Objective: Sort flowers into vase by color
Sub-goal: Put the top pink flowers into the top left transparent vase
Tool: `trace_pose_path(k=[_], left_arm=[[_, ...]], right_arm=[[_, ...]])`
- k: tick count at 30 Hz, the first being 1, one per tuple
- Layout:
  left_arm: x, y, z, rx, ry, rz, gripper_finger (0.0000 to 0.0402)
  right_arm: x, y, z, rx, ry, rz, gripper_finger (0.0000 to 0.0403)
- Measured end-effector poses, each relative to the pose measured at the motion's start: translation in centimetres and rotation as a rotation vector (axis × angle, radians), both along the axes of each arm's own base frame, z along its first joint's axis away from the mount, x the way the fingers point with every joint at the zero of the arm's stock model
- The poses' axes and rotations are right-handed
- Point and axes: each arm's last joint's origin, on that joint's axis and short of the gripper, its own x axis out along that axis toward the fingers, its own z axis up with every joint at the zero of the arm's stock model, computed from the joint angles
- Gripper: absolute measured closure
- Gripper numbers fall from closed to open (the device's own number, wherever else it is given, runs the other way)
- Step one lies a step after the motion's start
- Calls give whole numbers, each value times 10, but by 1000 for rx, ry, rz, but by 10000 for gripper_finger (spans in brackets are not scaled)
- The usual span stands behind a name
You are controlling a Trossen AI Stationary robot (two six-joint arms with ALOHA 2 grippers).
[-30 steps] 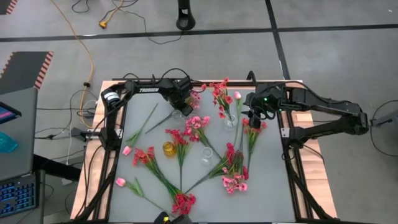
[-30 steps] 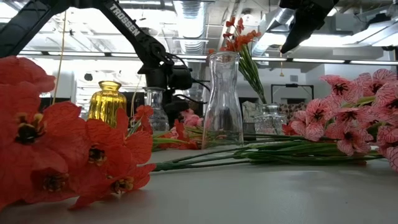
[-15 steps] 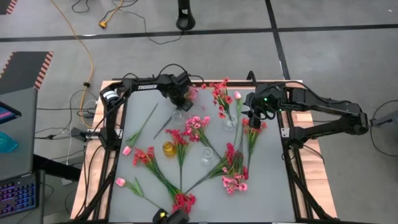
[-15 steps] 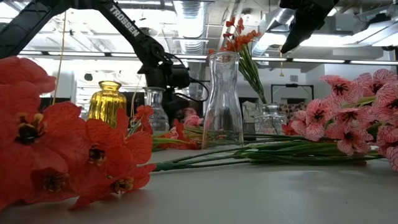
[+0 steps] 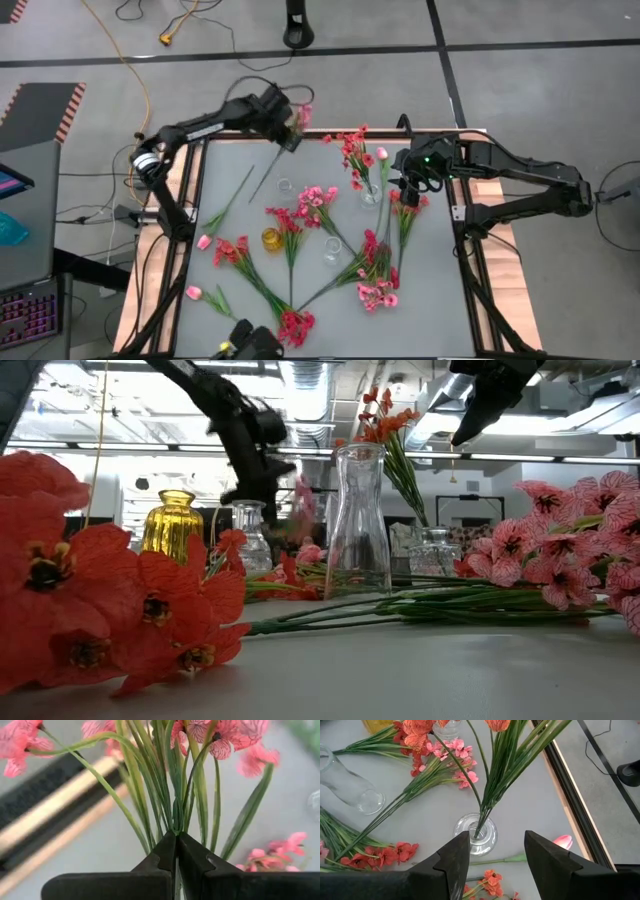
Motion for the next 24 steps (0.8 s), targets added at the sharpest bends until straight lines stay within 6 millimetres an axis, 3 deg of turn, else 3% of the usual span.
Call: trace_pose_path(k=[5,14,18,24], left_arm=[[-26,-11,54,150,-111,48,401],[-66,-56,136,409,-406,71,401],[-74,-79,143,459,-511,36,401],[-69,-109,118,517,-677,-9,401]], right_arm=[[0,0,0,0,0,0,188],[0,0,0,0,0,0,188],[0,0,0,0,0,0,188],[0,0,0,0,-1,0,188]])
